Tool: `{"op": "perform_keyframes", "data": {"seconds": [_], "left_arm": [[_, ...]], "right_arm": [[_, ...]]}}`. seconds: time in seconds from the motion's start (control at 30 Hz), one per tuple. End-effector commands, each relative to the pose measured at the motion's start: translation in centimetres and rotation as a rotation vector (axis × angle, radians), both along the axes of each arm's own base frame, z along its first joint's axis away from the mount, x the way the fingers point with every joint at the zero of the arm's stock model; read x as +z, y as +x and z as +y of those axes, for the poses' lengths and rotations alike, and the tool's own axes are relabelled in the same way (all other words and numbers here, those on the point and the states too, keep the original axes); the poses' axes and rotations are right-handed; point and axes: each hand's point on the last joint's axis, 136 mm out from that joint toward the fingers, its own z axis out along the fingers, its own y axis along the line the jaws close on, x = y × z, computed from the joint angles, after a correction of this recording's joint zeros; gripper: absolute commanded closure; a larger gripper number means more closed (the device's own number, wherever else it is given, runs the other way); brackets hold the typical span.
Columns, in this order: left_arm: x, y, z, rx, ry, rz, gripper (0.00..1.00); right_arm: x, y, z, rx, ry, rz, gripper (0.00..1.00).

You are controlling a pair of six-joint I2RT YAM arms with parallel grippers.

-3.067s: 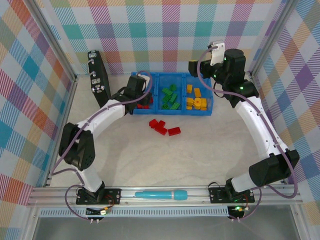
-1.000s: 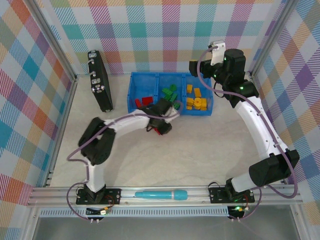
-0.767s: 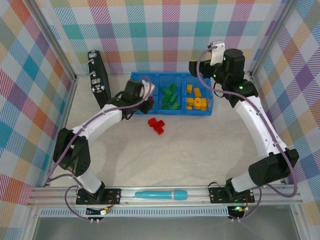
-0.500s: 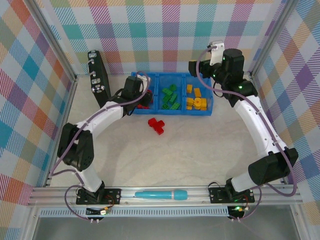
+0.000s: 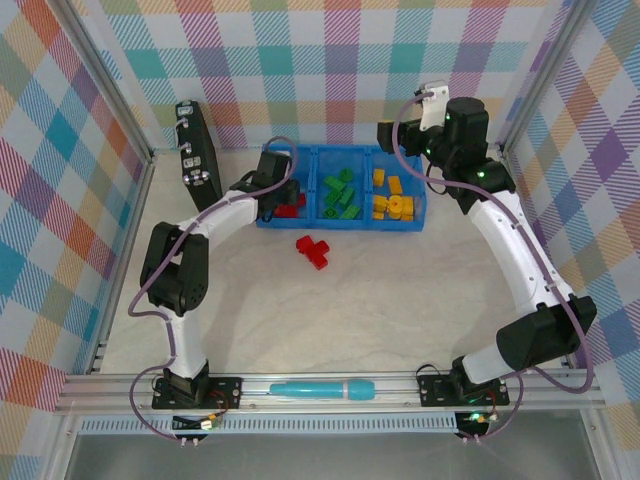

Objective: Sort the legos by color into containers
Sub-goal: Place the lego in the container, then pick up the lego from the center of the table.

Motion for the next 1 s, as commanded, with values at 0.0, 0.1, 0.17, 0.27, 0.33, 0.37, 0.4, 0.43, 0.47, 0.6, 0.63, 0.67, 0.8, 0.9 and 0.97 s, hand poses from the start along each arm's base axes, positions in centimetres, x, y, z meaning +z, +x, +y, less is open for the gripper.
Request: {"op": "perform_keyframes", "data": {"seconds": [0.0, 0.1, 0.17, 0.27, 0.33, 0.37, 0.4, 0.43, 0.47, 0.6, 0.63, 0.67, 0.8, 0.9, 0.97], "left_arm": [[0.1, 0.1, 0.7, 0.043, 0.001, 0.02, 0.45], [0.2, -0.8, 1.0, 0.041, 0.012, 0.047, 0.45], [1.0, -1.7, 1.0, 0.033, -0.006, 0.051, 0.46], [2.3, -4.2, 1.5, 0.055, 0.005, 0.09, 0.44], [2.8, -6.4, 1.8, 0.089, -0.009, 0.123, 0.44], [2.8, -7.5, 1.7, 0.099, -0.028, 0.143, 0.43], [2.7, -8.7, 1.6, 0.114, -0.038, 0.165, 0.43], [2.7, -9.7, 1.6, 0.136, -0.051, 0.182, 0.42], [2.5, -10.9, 1.3, 0.147, -0.075, 0.209, 0.42], [1.0, -14.6, -1.0, 0.195, -0.232, 0.303, 0.41], [0.6, -15.3, -1.8, 0.199, -0.265, 0.322, 0.39], [0.0, -16.0, -2.5, 0.213, -0.285, 0.342, 0.39], [-2.5, -17.2, -4.8, 0.246, -0.327, 0.373, 0.39], [-4.2, -17.0, -6.7, 0.25, -0.356, 0.391, 0.38], [-5.1, -16.7, -8.5, 0.234, -0.38, 0.402, 0.38]], "right_arm": [[2.3, -0.7, -0.1, -0.001, -0.004, -0.059, 0.01], [2.3, -0.7, -0.1, -0.003, -0.005, -0.06, 0.01], [2.3, -0.6, -0.2, -0.005, -0.006, -0.06, 0.01], [2.2, -0.6, -0.2, -0.006, -0.007, -0.059, 0.01], [2.2, -0.5, -0.2, -0.007, -0.004, -0.059, 0.01], [2.2, -0.5, -0.1, -0.005, -0.002, -0.059, 0.01], [2.2, -0.4, 0.0, -0.003, -0.001, -0.059, 0.01], [2.0, -0.4, 0.0, -0.003, 0.001, -0.055, 0.01], [2.0, -0.3, 0.1, 0.001, 0.002, -0.054, 0.01], [1.8, -0.1, 0.4, 0.013, 0.009, -0.047, 0.01], [1.8, -0.1, 0.5, 0.016, 0.012, -0.046, 0.01], [1.7, -0.1, 0.5, 0.018, 0.014, -0.045, 0.01], [1.8, -0.2, 0.6, 0.027, 0.019, -0.044, 0.01], [1.9, -0.3, 0.6, 0.028, 0.022, -0.044, 0.01], [2.0, -0.5, 0.7, 0.031, 0.026, -0.045, 0.01]]}}
